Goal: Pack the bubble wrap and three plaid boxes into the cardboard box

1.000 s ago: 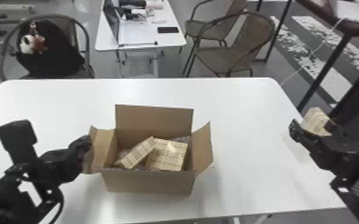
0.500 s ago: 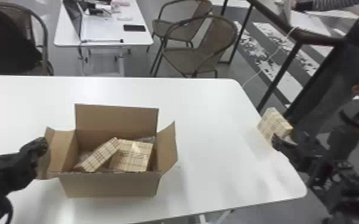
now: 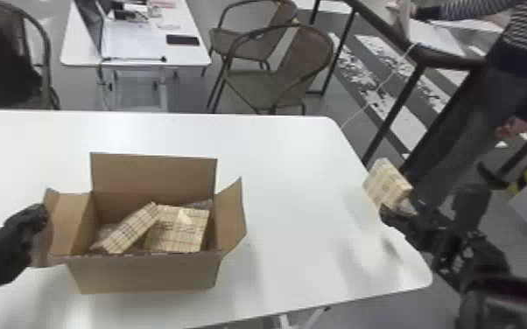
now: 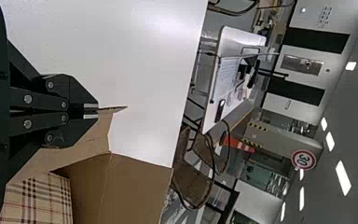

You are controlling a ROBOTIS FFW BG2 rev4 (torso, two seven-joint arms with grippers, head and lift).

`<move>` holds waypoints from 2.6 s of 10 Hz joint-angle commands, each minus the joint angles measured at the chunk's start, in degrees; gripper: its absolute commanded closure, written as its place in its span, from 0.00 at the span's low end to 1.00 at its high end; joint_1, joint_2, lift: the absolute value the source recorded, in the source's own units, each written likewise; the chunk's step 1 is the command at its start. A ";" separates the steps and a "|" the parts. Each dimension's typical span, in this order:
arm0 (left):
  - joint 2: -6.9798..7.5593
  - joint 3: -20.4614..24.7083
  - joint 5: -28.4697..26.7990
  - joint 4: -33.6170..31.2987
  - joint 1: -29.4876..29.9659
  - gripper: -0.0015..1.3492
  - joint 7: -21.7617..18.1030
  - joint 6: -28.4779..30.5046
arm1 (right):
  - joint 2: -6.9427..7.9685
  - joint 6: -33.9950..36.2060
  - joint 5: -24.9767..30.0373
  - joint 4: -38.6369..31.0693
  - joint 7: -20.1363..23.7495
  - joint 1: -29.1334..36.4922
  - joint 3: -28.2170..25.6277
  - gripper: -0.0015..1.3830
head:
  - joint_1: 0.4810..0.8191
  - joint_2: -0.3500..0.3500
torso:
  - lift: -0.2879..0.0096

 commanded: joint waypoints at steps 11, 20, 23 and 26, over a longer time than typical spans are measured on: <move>-0.32 -0.08 0.17 0.03 0.18 0.90 -0.09 -0.64 | -4.79 -6.31 3.19 15.30 6.38 -8.49 -0.35 0.20 | 0.63 0.07 | 0.52; -0.32 0.62 0.70 0.11 1.24 0.90 -0.79 -1.60 | -1.97 -15.81 4.15 19.78 1.99 -10.33 1.14 0.95 | 0.63 0.12 | 0.52; -0.32 0.62 0.70 0.20 1.41 0.90 -0.79 -1.60 | -1.62 -16.77 -0.50 15.47 -1.97 -6.73 1.14 0.90 | 0.63 0.10 | 0.52; -0.32 0.36 0.70 0.55 1.24 0.90 -0.79 -1.69 | -1.10 -13.43 -6.74 6.86 -2.14 -4.62 3.52 0.90 | 0.63 0.11 | 0.52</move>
